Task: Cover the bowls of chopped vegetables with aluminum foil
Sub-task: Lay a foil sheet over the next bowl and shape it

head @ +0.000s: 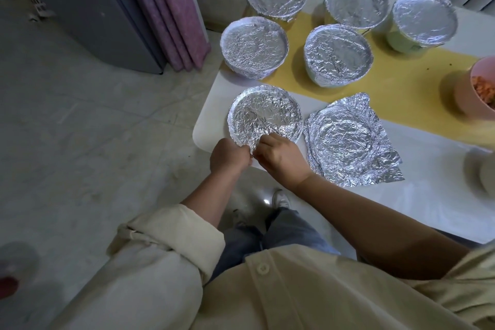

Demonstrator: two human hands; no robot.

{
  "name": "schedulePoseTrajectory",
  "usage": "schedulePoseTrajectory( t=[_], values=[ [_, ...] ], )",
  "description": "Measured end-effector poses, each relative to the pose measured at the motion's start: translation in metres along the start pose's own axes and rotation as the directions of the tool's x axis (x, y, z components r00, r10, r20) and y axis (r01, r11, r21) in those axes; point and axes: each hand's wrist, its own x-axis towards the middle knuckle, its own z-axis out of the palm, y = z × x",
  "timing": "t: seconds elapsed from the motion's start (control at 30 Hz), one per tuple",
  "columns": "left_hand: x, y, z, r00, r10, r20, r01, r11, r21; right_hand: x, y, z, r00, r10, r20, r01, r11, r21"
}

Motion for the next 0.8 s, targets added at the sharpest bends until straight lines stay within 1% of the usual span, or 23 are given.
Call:
schedulePoseTrajectory(
  t=[0.13, 0.2, 0.27, 0.4, 0.47, 0.53, 0.6, 0.7, 0.73, 0.8],
  values=[
    [0.004, -0.002, 0.001, 0.998, 0.064, -0.004, -0.062, 0.986, 0.157, 0.000, 0.002, -0.001, 0.999, -0.006, 0.043, 0.004, 1.000, 0.026],
    [0.009, -0.004, 0.000, 0.996, 0.087, 0.008, -0.087, 0.979, 0.184, -0.002, 0.006, -0.007, 0.997, -0.031, 0.077, 0.028, 0.999, 0.036],
    [0.017, -0.006, -0.003, 0.995, 0.102, 0.014, -0.103, 0.977, 0.185, -0.007, 0.010, -0.016, 0.995, -0.052, 0.082, 0.050, 0.998, 0.022],
    [0.021, -0.007, -0.008, 0.992, 0.127, 0.002, -0.126, 0.979, 0.159, -0.011, 0.012, -0.024, 0.996, -0.090, -0.003, 0.090, 0.995, -0.045],
    [0.014, -0.006, -0.009, 0.993, 0.121, -0.006, -0.119, 0.983, 0.139, -0.008, 0.012, -0.021, 0.996, -0.092, -0.020, 0.091, 0.994, -0.057],
    [0.005, -0.005, -0.010, 0.994, 0.110, -0.027, -0.107, 0.988, 0.109, -0.006, 0.011, -0.018, 0.996, -0.092, -0.019, 0.091, 0.995, -0.050],
    [-0.003, -0.004, -0.011, 0.997, 0.067, -0.043, -0.066, 0.997, 0.029, -0.006, 0.011, -0.017, 0.996, -0.088, -0.001, 0.088, 0.995, -0.041],
    [-0.006, -0.006, -0.004, 0.999, 0.005, 0.037, -0.001, 0.994, -0.105, -0.005, 0.008, -0.016, 0.996, -0.094, 0.010, 0.094, 0.994, -0.058],
    [-0.005, -0.007, -0.001, 0.999, 0.003, 0.044, 0.003, 0.992, -0.130, -0.005, 0.007, -0.014, 0.995, -0.099, 0.010, 0.099, 0.993, -0.059],
    [-0.001, -0.007, 0.001, 1.000, 0.013, 0.022, -0.010, 0.992, -0.124, -0.003, 0.005, -0.012, 0.995, -0.100, 0.001, 0.100, 0.994, -0.051]
  ],
)
